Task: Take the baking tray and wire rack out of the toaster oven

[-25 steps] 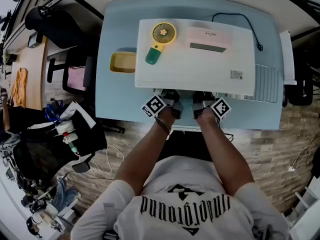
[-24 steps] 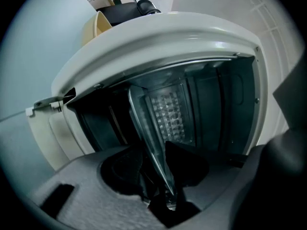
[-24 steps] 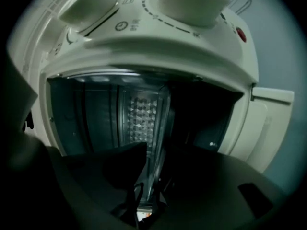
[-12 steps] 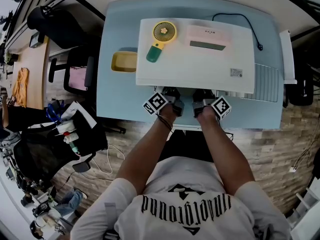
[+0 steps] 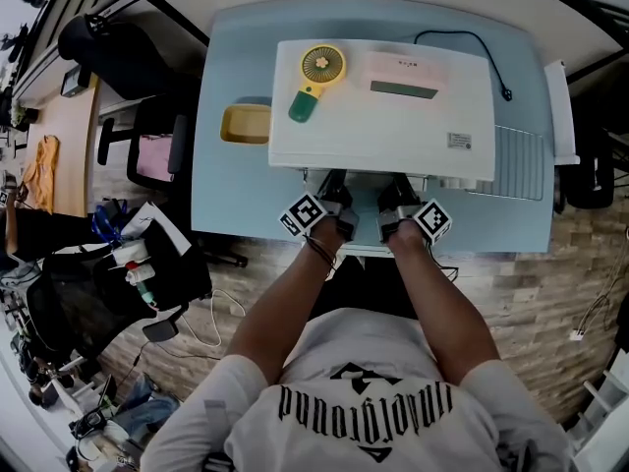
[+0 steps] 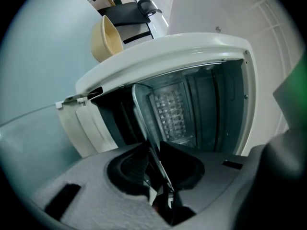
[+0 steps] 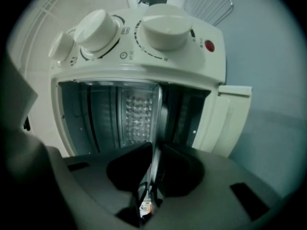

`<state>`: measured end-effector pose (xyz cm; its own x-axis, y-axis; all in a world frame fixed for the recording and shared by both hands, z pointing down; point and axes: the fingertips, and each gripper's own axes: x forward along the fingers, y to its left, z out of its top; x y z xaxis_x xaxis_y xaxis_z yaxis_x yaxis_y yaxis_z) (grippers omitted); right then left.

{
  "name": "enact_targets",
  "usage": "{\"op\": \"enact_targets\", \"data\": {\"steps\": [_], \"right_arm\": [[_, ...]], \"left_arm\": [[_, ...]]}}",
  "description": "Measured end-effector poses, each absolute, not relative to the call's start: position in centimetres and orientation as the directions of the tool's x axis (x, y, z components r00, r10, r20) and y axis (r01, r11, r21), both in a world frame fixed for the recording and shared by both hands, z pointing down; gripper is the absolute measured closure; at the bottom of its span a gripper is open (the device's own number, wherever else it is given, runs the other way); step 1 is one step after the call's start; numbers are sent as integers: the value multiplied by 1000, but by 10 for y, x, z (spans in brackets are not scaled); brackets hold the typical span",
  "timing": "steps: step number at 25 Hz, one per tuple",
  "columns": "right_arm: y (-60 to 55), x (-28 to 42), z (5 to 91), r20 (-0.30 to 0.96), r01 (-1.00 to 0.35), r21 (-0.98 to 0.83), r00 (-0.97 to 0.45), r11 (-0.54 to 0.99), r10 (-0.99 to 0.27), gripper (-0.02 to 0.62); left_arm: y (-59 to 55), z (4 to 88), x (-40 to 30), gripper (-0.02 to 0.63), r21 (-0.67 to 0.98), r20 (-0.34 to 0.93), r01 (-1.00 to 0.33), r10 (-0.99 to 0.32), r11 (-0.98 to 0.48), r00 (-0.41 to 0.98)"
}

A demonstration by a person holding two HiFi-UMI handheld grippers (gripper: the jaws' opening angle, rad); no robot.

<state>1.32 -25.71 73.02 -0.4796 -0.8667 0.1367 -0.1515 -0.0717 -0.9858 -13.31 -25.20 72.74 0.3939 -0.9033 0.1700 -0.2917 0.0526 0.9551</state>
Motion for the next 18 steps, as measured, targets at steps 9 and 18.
{"op": "enact_targets", "data": {"steps": [9,18], "right_arm": [[-217,16,733,160,-174,-981,-500,-82,-851,528],[-181,18,732,174,-207,-975,-492,-79,-853,528]], "left_arm": [[-212,728,-129,535,956,182,-290,-871,48,456],[-176,727,-128,537,960,179,-280,-830,29,528]]}}
